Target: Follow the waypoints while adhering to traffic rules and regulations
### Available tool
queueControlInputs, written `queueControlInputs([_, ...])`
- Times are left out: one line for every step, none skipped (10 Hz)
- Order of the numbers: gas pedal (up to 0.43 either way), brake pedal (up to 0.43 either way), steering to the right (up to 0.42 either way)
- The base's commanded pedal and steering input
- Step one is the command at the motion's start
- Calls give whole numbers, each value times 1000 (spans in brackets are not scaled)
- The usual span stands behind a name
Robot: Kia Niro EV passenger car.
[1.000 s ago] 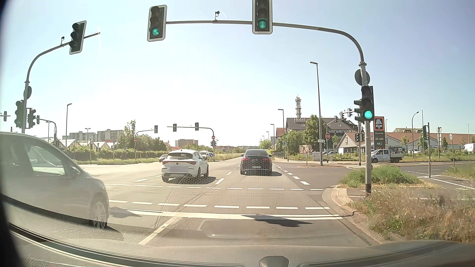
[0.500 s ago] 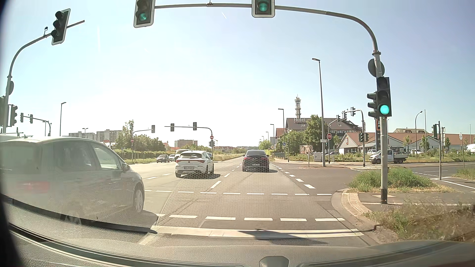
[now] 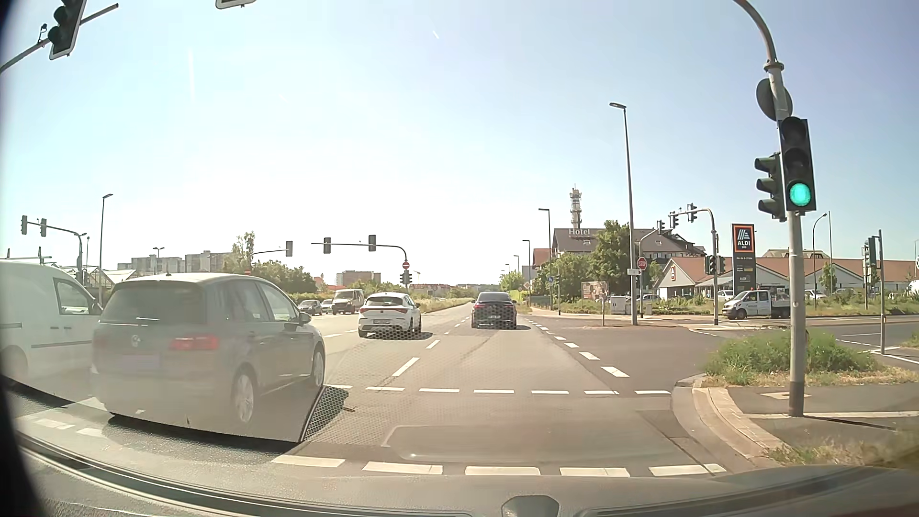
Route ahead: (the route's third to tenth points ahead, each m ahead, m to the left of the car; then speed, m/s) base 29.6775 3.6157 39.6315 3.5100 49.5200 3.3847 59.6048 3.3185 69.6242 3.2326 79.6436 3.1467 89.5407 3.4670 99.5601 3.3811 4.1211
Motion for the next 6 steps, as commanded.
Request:
queueControlInputs([339,24,4])
queueControlInputs([339,24,4])
queueControlInputs([339,24,3])
queueControlInputs([339,24,5])
queueControlInputs([339,24,6])
queueControlInputs([350,24,7])
